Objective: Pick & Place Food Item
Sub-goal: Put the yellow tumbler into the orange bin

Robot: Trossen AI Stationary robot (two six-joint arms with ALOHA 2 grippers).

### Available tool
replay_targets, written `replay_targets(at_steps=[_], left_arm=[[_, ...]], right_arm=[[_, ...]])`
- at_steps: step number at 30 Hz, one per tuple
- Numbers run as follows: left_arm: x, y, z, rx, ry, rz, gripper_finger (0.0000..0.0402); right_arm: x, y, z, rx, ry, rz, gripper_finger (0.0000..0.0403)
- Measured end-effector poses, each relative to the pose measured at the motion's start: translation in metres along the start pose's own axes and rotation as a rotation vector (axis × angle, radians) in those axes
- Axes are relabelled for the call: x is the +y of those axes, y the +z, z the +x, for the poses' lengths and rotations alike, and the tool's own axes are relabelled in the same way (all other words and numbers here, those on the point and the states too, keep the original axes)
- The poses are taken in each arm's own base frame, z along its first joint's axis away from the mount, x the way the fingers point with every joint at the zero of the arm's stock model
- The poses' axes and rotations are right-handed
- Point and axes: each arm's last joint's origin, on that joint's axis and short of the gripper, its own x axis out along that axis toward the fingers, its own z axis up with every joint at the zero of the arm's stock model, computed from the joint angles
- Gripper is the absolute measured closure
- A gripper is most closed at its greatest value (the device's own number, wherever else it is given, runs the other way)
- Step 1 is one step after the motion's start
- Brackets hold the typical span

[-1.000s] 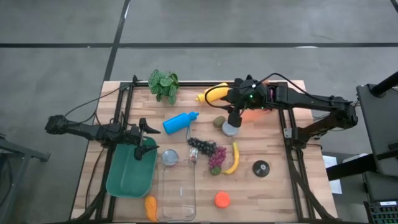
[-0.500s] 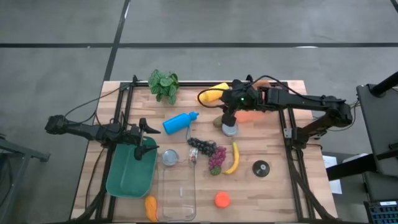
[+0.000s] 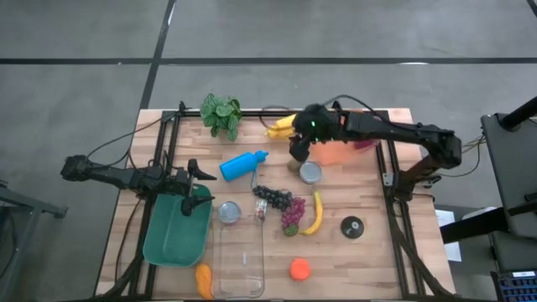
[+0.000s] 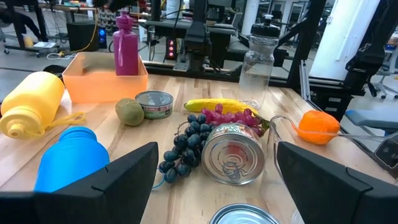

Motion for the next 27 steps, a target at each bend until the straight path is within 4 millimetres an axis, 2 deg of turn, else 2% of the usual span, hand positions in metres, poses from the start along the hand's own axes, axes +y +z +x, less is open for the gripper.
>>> replay_targets(at_steps=[7,11,15,22,27], left_arm=[[0.000,0.000,0.000,0.000,0.000,0.000,0.0066],[0.000,0.000,0.000,0.001,0.000,0.000,0.0066],[0.000,0.000,0.000,0.000,0.000,0.000,0.0066],[0.000,0.000,0.000,0.000,0.000,0.000,0.0066],[0.000,0.000,0.000,0.000,0.000,0.000,0.0066]], right_arm=[[-0.046,0.020,0.038,0.073,0.094,0.128,0.0250],[-0.062,0.027,0.060,0.166,0.046,0.173,0.0250],[-0.065,0.027,0.088,0.284,-0.045,0.149,0.0250],[-0.060,0.024,0.134,0.410,-0.049,0.164,0.0250],[-0.060,0.023,0.148,0.438,-0.038,0.169,0.0250]])
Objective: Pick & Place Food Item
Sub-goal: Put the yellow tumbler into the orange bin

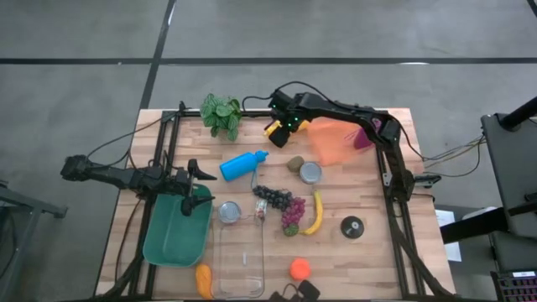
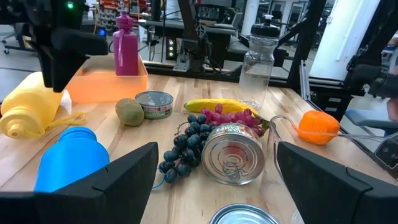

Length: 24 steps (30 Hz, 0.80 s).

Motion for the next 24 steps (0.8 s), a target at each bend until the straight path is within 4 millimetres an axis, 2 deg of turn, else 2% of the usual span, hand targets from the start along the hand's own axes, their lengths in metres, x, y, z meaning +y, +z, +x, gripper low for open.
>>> replay_targets(at_steps=[10,24], left_arm=[[0.000,0.000,0.000,0.000,0.000,0.000,0.0066],[0.000,0.000,0.000,0.000,0.000,0.000,0.0066]], right_arm=[[0.011,-0.003,0.000,-0.004,-0.006,0.005,0.0250],[0.006,-0.006,0.005,-0.007,-0.090,0.050,0.0247]])
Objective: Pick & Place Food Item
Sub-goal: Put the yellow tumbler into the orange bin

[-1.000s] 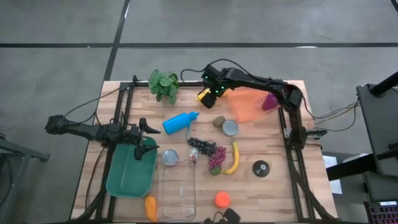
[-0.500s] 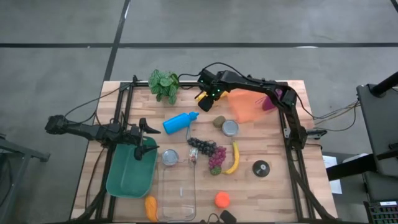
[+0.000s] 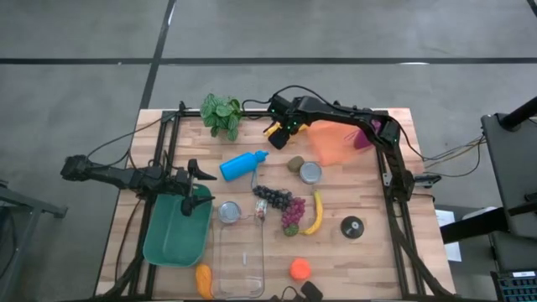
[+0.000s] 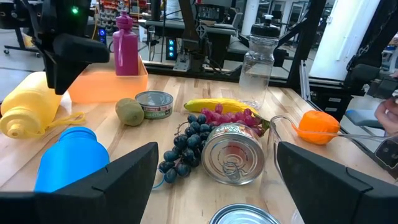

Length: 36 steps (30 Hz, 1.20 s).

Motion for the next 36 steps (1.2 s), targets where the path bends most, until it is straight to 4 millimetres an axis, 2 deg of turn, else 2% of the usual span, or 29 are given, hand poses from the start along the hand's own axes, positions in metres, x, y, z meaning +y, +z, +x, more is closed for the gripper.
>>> replay_targets(at_steps=[3,8,12,16,27,36], left_arm=[[0.000,0.000,0.000,0.000,0.000,0.000,0.0066],[0.000,0.000,0.000,-0.001,0.000,0.000,0.0066],[0.000,0.000,0.000,-0.001,0.000,0.000,0.0066],[0.000,0.000,0.000,0.000,0.000,0.000,0.0066],[0.000,0.000,0.000,-0.001,0.000,0.000,0.0066],[0.000,0.000,0.000,0.000,0.000,0.000,0.0066]], right_arm=[[0.000,0.000,0.000,0.000,-0.002,0.002,0.0222],[-0.001,-0.001,0.000,0.004,-0.017,-0.005,0.0157],[-0.001,-0.005,0.004,0.024,-0.022,-0.019,0.0133],[-0.002,-0.011,0.011,0.046,-0.011,-0.023,0.0137],[-0.001,-0.022,0.034,0.034,0.073,-0.018,0.0189],[-0.013,-0.025,0.041,0.043,0.026,0.002,0.0193]])
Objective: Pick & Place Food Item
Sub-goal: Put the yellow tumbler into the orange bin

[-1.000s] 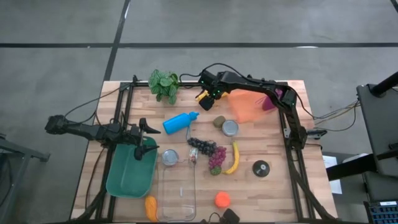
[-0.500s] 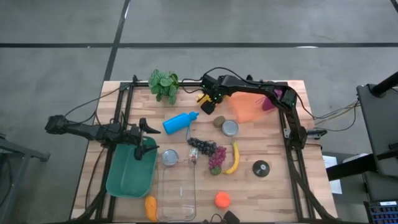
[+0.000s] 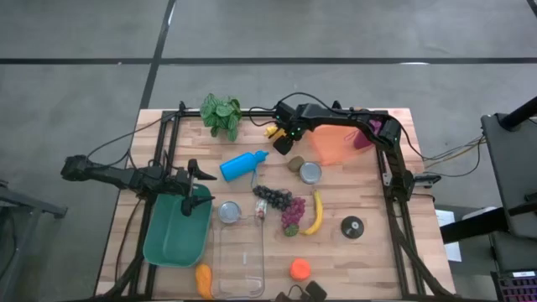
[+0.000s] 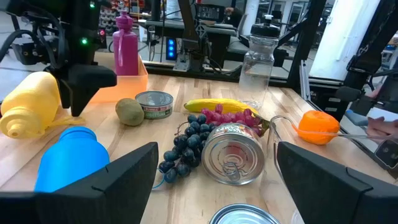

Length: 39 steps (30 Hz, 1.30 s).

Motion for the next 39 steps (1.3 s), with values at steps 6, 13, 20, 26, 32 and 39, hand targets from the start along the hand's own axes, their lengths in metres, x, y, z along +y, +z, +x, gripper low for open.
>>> replay_targets(at_steps=[6,13,20,26,32,39], left_arm=[[0.000,0.000,0.000,0.000,0.000,0.000,0.0066],[0.000,0.000,0.000,0.000,0.000,0.000,0.0066],[0.000,0.000,0.000,0.000,0.000,0.000,0.0066],[0.000,0.000,0.000,0.000,0.000,0.000,0.0066],[0.000,0.000,0.000,0.000,0.000,0.000,0.0066],[0.000,0.000,0.000,0.000,0.000,0.000,0.0066]], right_arm=[[0.002,0.004,0.000,-0.040,0.018,-0.018,0.0193],[0.000,0.005,0.009,-0.045,0.019,-0.013,0.0193],[0.000,0.004,0.023,-0.028,0.020,-0.009,0.0193],[0.000,0.004,0.023,-0.028,0.020,-0.009,0.0193],[-0.001,0.002,0.023,0.002,0.009,-0.006,0.0193],[-0.002,-0.001,0.024,0.033,0.000,0.013,0.0199]])
